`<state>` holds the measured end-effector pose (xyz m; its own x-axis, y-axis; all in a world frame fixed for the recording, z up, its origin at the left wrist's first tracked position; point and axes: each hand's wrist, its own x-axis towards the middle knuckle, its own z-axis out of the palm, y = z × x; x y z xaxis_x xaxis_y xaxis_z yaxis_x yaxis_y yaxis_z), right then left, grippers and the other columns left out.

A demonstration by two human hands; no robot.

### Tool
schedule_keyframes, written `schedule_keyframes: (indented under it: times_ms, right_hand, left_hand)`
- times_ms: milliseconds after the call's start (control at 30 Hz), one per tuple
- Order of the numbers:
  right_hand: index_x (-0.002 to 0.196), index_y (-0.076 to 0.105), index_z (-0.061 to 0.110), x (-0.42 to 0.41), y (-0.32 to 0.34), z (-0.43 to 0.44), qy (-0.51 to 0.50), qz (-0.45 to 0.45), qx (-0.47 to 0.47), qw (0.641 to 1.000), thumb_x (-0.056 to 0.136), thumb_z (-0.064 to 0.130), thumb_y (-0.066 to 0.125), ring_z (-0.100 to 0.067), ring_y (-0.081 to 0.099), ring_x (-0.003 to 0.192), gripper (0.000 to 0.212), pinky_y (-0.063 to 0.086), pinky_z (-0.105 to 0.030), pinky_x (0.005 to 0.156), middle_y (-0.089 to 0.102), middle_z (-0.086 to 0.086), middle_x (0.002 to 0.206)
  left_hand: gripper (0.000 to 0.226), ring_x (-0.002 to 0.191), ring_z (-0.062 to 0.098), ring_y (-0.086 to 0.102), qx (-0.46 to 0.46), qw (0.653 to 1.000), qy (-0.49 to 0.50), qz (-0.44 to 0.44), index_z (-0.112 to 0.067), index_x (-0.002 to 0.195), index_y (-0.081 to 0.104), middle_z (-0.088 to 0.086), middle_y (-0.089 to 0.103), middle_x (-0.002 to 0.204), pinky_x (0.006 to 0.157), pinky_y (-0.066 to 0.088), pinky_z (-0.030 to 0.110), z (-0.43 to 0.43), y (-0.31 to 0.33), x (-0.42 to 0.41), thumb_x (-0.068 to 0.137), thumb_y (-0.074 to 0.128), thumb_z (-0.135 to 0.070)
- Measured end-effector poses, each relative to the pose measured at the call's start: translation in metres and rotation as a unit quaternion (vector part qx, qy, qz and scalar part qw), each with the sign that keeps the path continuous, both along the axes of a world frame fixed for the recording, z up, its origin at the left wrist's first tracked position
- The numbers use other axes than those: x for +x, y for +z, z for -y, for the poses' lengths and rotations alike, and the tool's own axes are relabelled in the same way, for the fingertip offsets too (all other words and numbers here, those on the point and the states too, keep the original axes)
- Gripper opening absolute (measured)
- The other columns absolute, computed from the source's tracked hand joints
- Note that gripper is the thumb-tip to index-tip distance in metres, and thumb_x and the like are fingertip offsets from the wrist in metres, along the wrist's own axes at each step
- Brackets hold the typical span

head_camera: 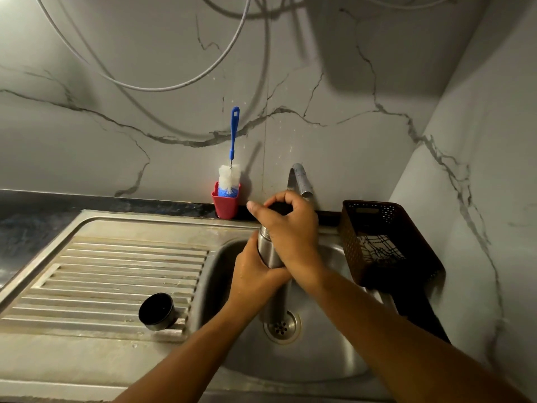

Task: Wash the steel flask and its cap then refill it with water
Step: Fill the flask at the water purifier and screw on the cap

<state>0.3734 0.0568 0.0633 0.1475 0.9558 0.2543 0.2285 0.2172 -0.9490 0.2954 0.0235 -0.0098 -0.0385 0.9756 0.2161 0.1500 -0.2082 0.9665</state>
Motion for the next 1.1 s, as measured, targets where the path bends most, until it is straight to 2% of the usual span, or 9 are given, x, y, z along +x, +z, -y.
schedule_keyframes:
  times_ms: [67, 167, 267, 367, 467, 567, 733, 900, 1100]
  right_hand:
    - [0.102, 0.065, 0.026, 0.016, 0.008, -0.005, 0.122, 0.019, -0.047, 0.991, 0.079, 0.038, 0.087, -0.012, 0.07, 0.092, 0.035, 0.061, -0.03, 0.082, 0.071, 0.01, 0.096]
    - [0.133, 0.055, 0.027, 0.046, 0.032, -0.016, 0.336, 0.08, -0.068, 0.936, 0.081, 0.024, 0.086, -0.016, 0.069, 0.115, 0.061, 0.059, -0.039, 0.097, 0.069, 0.006, 0.124]
    - [0.143, 0.049, 0.021, 0.051, 0.043, -0.025, 0.376, 0.048, -0.067, 0.923, 0.083, 0.009, 0.082, -0.021, 0.068, 0.12, 0.07, 0.056, -0.045, 0.101, 0.068, -0.002, 0.132]
    - [0.109, 0.067, 0.012, 0.043, 0.037, -0.022, 0.369, 0.023, -0.045, 0.928, 0.082, -0.002, 0.078, -0.024, 0.072, 0.11, 0.033, 0.054, -0.043, 0.104, 0.077, -0.005, 0.107]
    - [0.088, 0.067, 0.015, 0.031, 0.024, -0.016, 0.275, 0.014, -0.008, 0.961, 0.079, -0.004, 0.08, -0.006, 0.069, 0.096, 0.025, 0.06, -0.028, 0.085, 0.072, 0.02, 0.09]
    - [0.088, 0.068, 0.019, 0.015, 0.007, -0.015, 0.177, 0.008, 0.031, 0.984, 0.079, 0.001, 0.079, -0.016, 0.069, 0.091, 0.023, 0.06, -0.026, 0.075, 0.069, 0.012, 0.086]
    - [0.086, 0.068, 0.019, -0.002, -0.005, -0.009, 0.077, -0.007, 0.076, 0.994, 0.08, 0.009, 0.078, -0.008, 0.067, 0.085, 0.015, 0.06, -0.021, 0.074, 0.065, 0.02, 0.077]
    - [0.083, 0.066, 0.021, -0.018, -0.008, -0.009, 0.025, 0.017, 0.096, 0.995, 0.083, 0.012, 0.078, -0.006, 0.066, 0.081, 0.015, 0.062, -0.026, 0.078, 0.064, 0.018, 0.079]
    - [0.114, 0.062, 0.023, -0.034, 0.01, -0.006, 0.19, -0.012, 0.06, 0.98, 0.084, 0.046, 0.078, -0.003, 0.067, 0.1, 0.041, 0.056, -0.015, 0.085, 0.07, 0.009, 0.104]
  left_hand:
    - [0.065, 0.102, 0.003, 0.071, -0.015, 1.0, -0.015, 0.017, -0.026, 0.126, 0.058, -0.008, 0.073, 0.106, 0.08, 0.057, 0.017, -0.002, 0.001, -0.005, 0.073, 0.093, -0.012]
    - [0.063, 0.105, 0.015, 0.072, -0.041, 0.994, -0.097, 0.002, -0.021, 0.128, 0.06, -0.003, 0.073, 0.111, 0.084, 0.06, 0.027, -0.008, 0.015, -0.022, 0.075, 0.091, -0.01]
    - [0.061, 0.101, 0.011, 0.071, -0.05, 0.986, -0.158, -0.036, -0.026, 0.125, 0.057, -0.013, 0.072, 0.105, 0.08, 0.058, 0.022, -0.011, 0.027, -0.026, 0.077, 0.089, -0.006]
    - [0.058, 0.093, 0.016, 0.073, -0.043, 0.991, -0.124, -0.016, -0.02, 0.12, 0.06, -0.003, 0.072, 0.098, 0.075, 0.059, 0.022, -0.012, 0.022, -0.022, 0.074, 0.09, -0.001]
    - [0.061, 0.092, 0.017, 0.073, -0.03, 0.997, -0.07, 0.012, -0.018, 0.12, 0.059, -0.003, 0.073, 0.098, 0.075, 0.059, 0.024, -0.012, 0.008, -0.016, 0.071, 0.091, -0.002]
    - [0.068, 0.095, 0.014, 0.073, 0.004, 1.0, -0.017, 0.006, -0.029, 0.121, 0.057, -0.013, 0.073, 0.103, 0.077, 0.06, 0.025, -0.012, -0.001, -0.011, 0.067, 0.094, -0.013]
    - [0.068, 0.099, 0.004, 0.072, 0.058, 0.997, 0.045, 0.02, -0.04, 0.122, 0.054, -0.025, 0.071, 0.108, 0.076, 0.057, 0.015, -0.002, 0.002, -0.006, 0.064, 0.088, -0.043]
    - [0.062, 0.1, -0.009, 0.066, 0.077, 0.993, 0.094, 0.002, -0.044, 0.118, 0.051, -0.037, 0.067, 0.104, 0.075, 0.051, 0.005, 0.004, 0.001, -0.009, 0.074, 0.091, -0.028]
    - [0.076, 0.109, 0.003, 0.07, 0.067, 0.995, 0.064, 0.029, -0.033, 0.136, 0.052, -0.021, 0.071, 0.118, 0.085, 0.057, 0.017, 0.001, 0.011, -0.046, 0.073, 0.093, -0.021]
